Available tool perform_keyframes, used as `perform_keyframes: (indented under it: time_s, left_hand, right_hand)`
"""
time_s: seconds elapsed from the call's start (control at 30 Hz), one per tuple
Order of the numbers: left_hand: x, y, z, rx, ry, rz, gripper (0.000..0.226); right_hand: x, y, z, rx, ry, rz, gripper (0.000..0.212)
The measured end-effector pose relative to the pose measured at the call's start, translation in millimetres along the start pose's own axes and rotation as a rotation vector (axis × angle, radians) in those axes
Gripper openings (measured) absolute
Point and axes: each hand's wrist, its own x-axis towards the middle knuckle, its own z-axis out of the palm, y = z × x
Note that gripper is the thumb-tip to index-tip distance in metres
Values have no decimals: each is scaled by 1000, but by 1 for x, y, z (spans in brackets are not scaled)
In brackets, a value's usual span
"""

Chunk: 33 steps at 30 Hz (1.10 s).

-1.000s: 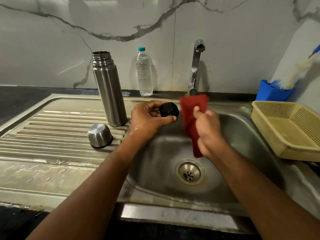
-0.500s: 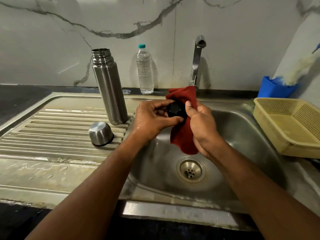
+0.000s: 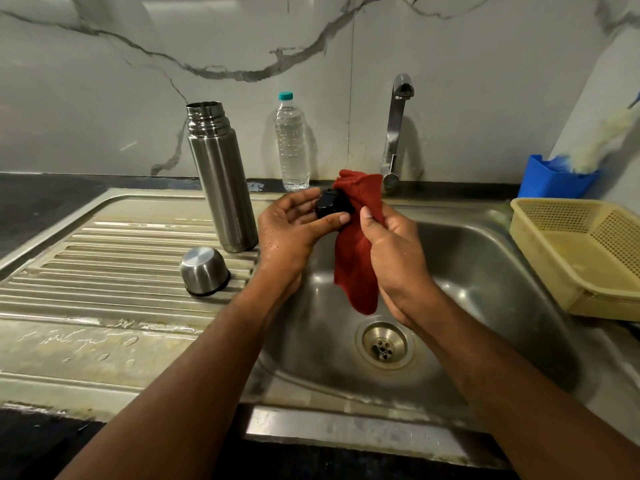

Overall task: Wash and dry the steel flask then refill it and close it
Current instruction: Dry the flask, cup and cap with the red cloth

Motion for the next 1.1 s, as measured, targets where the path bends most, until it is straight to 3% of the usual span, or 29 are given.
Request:
perform_keyframes:
  time_s: [0.33,0.5,0.57,0.8,1.0,1.1]
  left_hand:
    - [-4,1,5,87,-152,87,69]
    - [1,3,-3,-63,-65,67,61]
    - [-1,4,0,-9,-71,92,54]
    - [-10,6,12,171,-193,207,65]
    - [-1,7,1,55,36,168,49]
    - [-8,9,11,10,-98,139,46]
  right_hand:
    - [3,-5,-3,251,39,164,26]
    - [-2,-2,6,237,7,113,25]
    - [-2,-1,6,227,21,108,24]
    - [3,-10,-7,287,78,145,23]
    - [-8,-2,8,40,-6,-51,24]
    - [-3,-7,5,136,56,-10,21]
